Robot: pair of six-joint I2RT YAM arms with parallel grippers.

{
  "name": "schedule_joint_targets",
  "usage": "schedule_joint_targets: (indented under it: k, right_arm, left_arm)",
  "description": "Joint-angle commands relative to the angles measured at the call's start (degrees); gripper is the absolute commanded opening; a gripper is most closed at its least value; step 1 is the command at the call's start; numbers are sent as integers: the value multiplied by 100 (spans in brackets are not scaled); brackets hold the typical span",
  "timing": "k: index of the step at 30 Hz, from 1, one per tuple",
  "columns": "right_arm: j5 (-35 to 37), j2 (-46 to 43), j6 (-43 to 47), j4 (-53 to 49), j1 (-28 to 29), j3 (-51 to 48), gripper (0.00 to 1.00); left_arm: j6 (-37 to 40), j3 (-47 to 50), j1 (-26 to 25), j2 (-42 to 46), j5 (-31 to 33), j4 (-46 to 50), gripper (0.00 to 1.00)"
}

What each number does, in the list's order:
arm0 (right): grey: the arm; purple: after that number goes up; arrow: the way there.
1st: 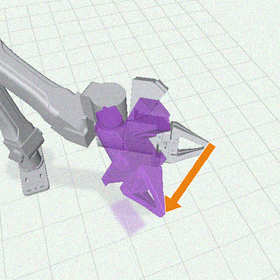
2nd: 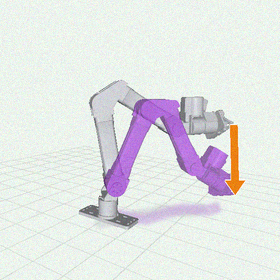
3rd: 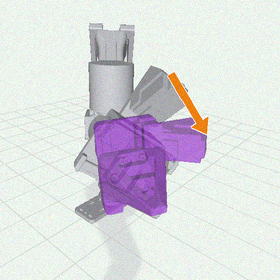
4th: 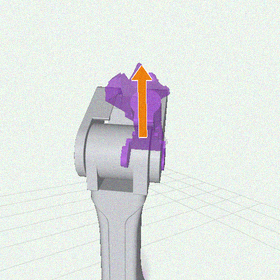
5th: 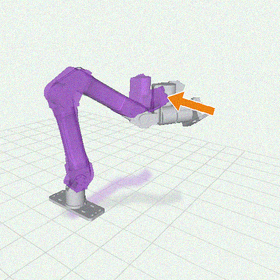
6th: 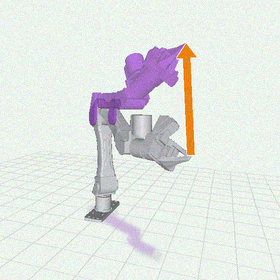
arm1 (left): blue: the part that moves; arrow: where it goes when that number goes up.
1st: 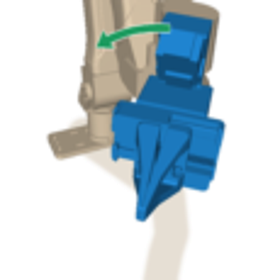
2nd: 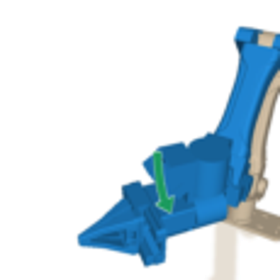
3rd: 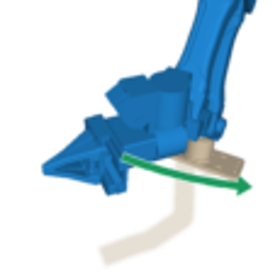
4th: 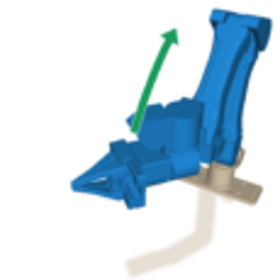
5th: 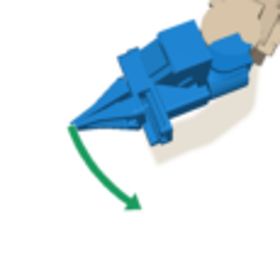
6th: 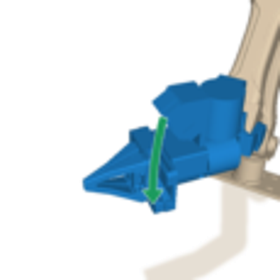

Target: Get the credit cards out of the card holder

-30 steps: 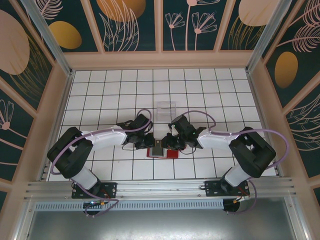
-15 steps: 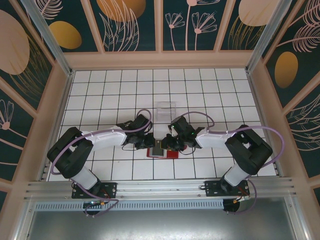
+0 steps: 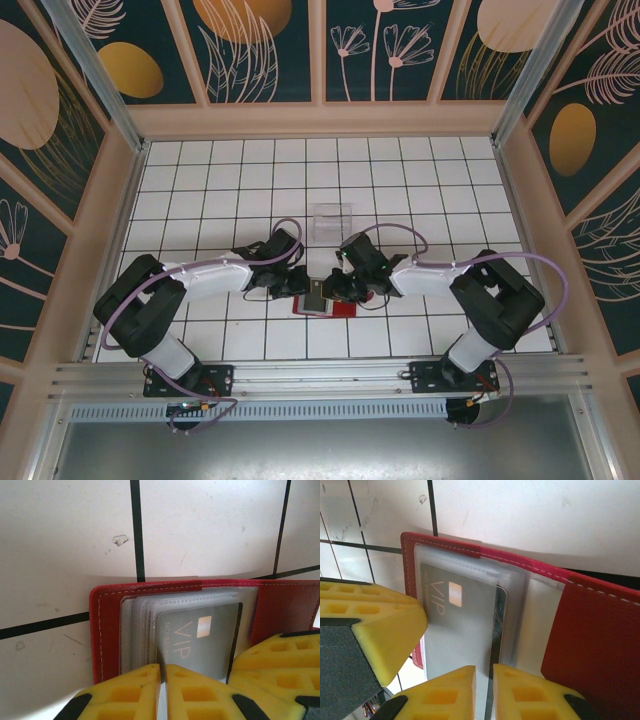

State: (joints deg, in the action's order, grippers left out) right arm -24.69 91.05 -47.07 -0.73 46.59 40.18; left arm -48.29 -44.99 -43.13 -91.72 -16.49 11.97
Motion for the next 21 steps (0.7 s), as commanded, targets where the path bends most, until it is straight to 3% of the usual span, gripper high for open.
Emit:
schedule_joint_targets:
  k: [1, 11, 21]
  right_arm:
    - [196, -160, -40, -179, 156, 295, 16]
    - [414, -144, -136, -267, 213, 300, 14]
    - [490, -33, -174, -313, 216, 297, 20]
  left_arm:
    - [-53, 142, 5, -4, -26, 54, 13]
    - [-48, 122, -2, -4, -30, 69, 13]
    - [-43, 122, -2, -4, -25, 78, 13]
